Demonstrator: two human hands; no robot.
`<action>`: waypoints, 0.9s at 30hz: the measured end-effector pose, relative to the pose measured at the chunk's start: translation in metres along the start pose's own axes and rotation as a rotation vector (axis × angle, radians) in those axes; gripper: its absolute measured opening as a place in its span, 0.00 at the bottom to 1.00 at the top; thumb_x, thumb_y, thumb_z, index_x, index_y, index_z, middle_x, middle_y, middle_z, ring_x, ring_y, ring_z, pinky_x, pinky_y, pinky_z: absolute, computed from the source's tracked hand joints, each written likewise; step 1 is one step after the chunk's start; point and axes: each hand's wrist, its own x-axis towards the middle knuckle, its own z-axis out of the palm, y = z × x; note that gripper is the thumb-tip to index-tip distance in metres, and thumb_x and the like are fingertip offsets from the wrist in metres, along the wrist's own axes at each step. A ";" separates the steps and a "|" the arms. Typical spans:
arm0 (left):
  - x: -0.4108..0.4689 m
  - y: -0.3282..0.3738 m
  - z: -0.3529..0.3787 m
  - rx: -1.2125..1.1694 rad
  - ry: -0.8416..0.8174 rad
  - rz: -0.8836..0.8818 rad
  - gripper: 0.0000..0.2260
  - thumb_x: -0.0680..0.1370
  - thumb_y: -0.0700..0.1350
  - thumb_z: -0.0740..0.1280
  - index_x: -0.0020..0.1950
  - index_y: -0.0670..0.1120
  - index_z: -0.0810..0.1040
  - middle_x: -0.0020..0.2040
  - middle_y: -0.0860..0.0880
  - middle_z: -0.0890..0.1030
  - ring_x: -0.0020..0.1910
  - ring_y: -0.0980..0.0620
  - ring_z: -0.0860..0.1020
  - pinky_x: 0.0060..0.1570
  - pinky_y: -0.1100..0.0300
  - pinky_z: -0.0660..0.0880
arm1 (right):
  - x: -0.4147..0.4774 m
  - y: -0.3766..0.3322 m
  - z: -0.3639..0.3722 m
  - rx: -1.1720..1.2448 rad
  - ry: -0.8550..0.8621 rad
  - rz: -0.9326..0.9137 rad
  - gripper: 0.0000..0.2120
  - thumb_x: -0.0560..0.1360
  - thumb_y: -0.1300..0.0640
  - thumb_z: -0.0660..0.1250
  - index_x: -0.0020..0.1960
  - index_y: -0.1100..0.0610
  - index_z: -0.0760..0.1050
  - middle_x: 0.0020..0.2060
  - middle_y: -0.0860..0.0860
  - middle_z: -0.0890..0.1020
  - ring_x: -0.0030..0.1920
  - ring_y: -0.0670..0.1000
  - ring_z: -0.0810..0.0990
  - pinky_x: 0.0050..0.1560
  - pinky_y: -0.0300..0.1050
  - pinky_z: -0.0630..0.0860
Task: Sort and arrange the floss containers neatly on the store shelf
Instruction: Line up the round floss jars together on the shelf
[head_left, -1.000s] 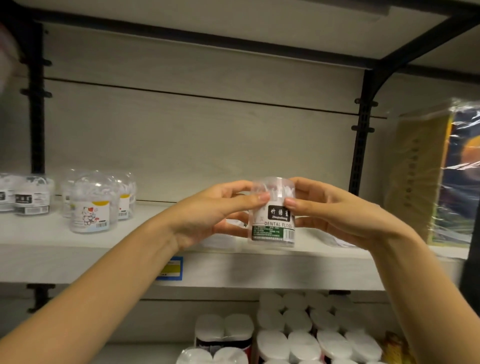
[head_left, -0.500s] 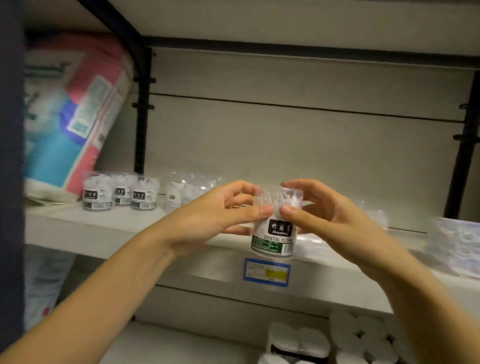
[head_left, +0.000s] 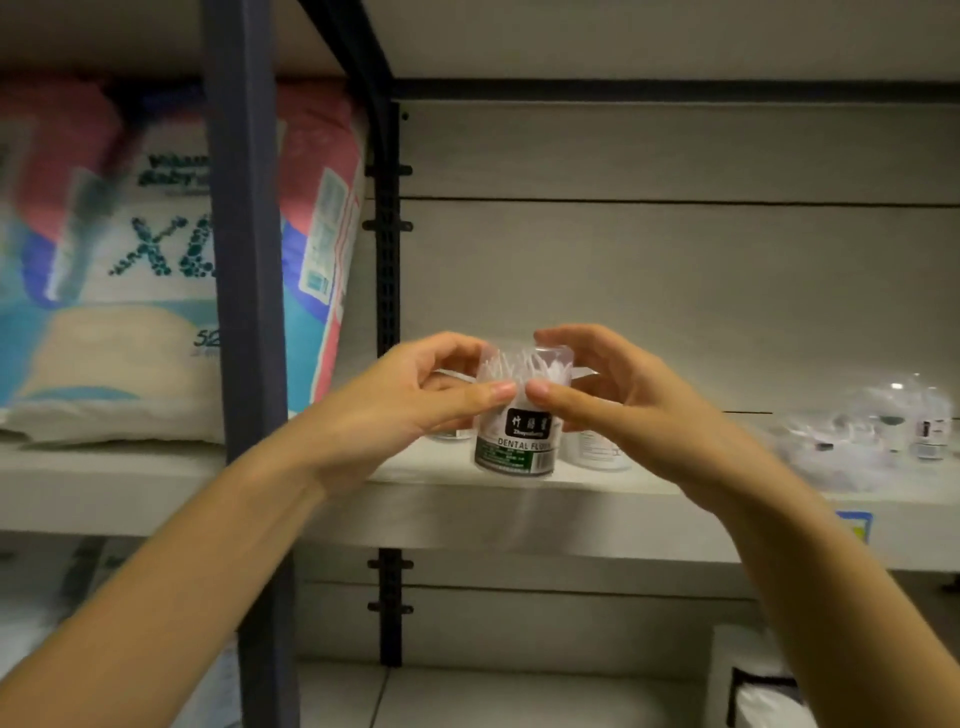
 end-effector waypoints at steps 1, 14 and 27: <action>0.000 -0.002 -0.009 0.011 0.016 0.009 0.21 0.69 0.51 0.69 0.61 0.51 0.73 0.57 0.51 0.80 0.53 0.58 0.81 0.55 0.62 0.77 | 0.006 -0.005 0.007 -0.011 0.008 0.004 0.33 0.61 0.39 0.68 0.65 0.46 0.69 0.58 0.40 0.76 0.56 0.45 0.79 0.56 0.46 0.78; 0.040 -0.030 -0.041 0.727 0.187 0.060 0.18 0.74 0.47 0.69 0.62 0.48 0.72 0.60 0.47 0.76 0.56 0.49 0.75 0.59 0.53 0.73 | 0.072 0.016 0.055 -0.263 -0.027 0.105 0.29 0.72 0.52 0.69 0.69 0.57 0.63 0.67 0.54 0.71 0.57 0.49 0.73 0.56 0.43 0.74; 0.054 -0.049 -0.033 1.131 0.179 0.066 0.16 0.77 0.48 0.64 0.64 0.47 0.72 0.63 0.47 0.77 0.63 0.47 0.72 0.62 0.54 0.68 | 0.078 0.046 0.078 -0.438 0.004 0.081 0.27 0.75 0.50 0.65 0.69 0.60 0.63 0.67 0.55 0.69 0.62 0.54 0.74 0.62 0.50 0.73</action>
